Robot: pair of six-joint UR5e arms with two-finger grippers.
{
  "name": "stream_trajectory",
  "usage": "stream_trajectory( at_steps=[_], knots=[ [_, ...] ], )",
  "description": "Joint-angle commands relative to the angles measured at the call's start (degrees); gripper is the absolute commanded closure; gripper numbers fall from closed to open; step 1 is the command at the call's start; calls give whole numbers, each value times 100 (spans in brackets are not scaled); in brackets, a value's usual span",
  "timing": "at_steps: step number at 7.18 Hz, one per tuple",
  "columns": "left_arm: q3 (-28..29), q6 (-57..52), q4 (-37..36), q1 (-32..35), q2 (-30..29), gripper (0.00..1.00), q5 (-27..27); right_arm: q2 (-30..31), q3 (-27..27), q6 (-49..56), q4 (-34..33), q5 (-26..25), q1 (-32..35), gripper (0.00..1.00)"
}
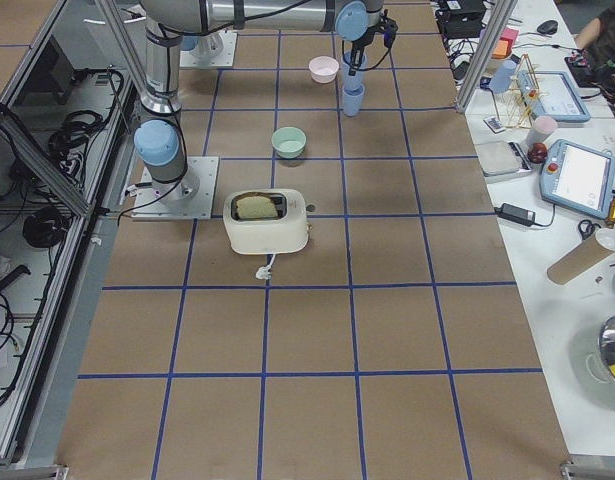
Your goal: Stack blue cups with both arms
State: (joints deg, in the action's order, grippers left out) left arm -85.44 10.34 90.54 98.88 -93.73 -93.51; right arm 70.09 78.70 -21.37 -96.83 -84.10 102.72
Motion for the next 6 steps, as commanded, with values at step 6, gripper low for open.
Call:
stream_trajectory(
  at_steps=[6],
  knots=[
    [-201, -58, -177, -229, 197, 0, -1, -443, 5, -490, -486, -36, 283, 100]
  ],
)
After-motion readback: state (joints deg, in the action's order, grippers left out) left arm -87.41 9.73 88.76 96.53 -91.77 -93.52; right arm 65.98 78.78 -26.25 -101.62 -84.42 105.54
